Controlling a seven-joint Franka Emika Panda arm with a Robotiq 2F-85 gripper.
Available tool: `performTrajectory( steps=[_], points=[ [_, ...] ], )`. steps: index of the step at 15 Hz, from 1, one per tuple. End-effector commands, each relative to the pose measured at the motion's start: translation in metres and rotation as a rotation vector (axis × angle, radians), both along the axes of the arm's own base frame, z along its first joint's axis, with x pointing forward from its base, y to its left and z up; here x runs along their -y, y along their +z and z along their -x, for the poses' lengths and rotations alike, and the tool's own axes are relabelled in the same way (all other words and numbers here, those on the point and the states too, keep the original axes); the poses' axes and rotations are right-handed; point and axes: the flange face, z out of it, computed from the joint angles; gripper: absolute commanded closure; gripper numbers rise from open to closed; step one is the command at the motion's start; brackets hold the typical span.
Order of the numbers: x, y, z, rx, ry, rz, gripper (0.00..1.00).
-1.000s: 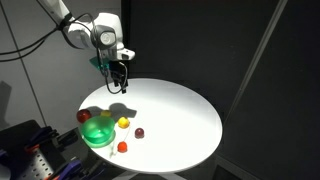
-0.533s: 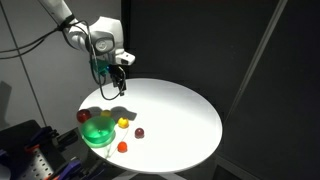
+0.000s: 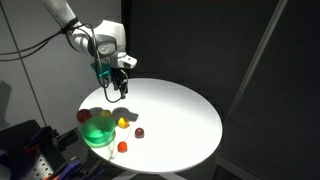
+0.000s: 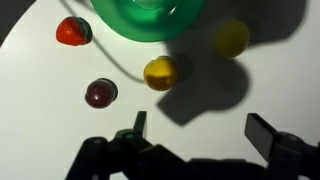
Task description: Pick up the yellow plastic fruit on the right and put it in the green bowl
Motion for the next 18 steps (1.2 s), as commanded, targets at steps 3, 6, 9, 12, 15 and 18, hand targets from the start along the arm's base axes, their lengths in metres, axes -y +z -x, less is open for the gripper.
performTrajectory(
  steps=[3, 6, 9, 12, 15, 18],
  points=[
    [0.008, -0.0017, -0.0091, -0.03, 0.063, 0.052, 0.0],
    [0.0062, -0.0038, -0.0105, -0.037, 0.088, 0.061, 0.0],
    [0.0055, -0.0065, -0.0053, -0.028, 0.062, 0.044, 0.0],
    [0.0055, -0.0066, -0.0067, -0.028, 0.067, 0.044, 0.0],
    [0.0055, -0.0064, -0.007, -0.028, 0.067, 0.044, 0.0],
    [0.0045, -0.0079, -0.0069, -0.026, 0.073, 0.047, 0.0]
  ],
)
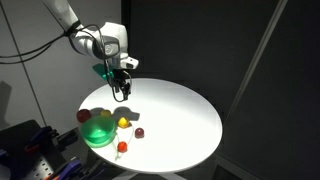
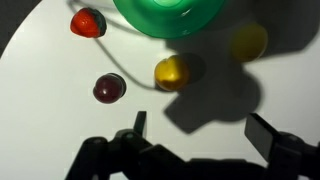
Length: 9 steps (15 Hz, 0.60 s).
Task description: Pick up the yellow plastic fruit on the right and put it in the green bowl
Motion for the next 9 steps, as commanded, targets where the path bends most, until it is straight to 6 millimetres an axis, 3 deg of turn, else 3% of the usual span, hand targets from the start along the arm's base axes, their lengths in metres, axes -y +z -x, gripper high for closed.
performTrajectory(
  steps=[1, 9],
  points=[
    [-0.002, -0.003, 0.0, -0.001, 0.012, -0.001, 0.0],
    [-0.003, -0.02, 0.001, -0.01, 0.023, 0.006, 0.0]
  ],
)
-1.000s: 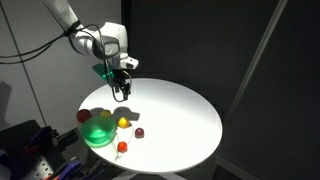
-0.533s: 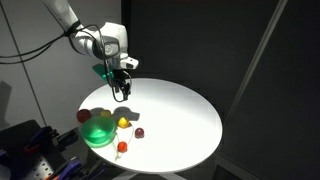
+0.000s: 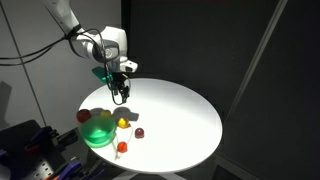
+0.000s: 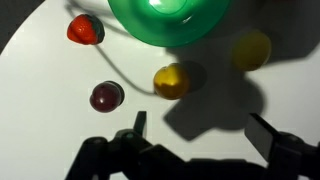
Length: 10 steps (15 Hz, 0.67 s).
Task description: Pick up the yellow plastic fruit on the right and put it in the green bowl
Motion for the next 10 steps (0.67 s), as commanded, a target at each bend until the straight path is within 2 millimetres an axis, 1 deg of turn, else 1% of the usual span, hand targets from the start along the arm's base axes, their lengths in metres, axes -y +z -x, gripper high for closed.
performTrajectory(
  steps=[1, 10],
  points=[
    [0.001, -0.007, -0.001, 0.018, 0.014, 0.007, 0.0],
    [0.01, -0.041, 0.001, 0.009, 0.003, 0.01, 0.0]
  ],
)
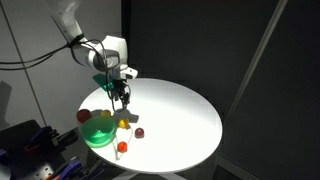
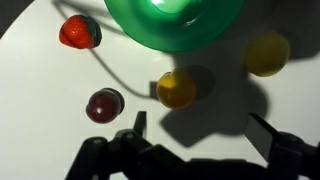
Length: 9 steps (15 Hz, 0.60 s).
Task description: Pick up the yellow plastic fruit on the right and put it in the green bowl
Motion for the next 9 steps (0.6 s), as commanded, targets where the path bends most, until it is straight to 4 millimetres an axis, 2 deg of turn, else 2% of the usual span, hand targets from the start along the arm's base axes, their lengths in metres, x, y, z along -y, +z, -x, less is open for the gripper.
performTrajectory(
  steps=[1, 9],
  points=[
    [0.006, -0.011, -0.002, 0.006, 0.009, 0.01, 0.0],
    [0.008, -0.03, -0.013, -0.014, 0.002, 0.028, 0.0]
  ],
)
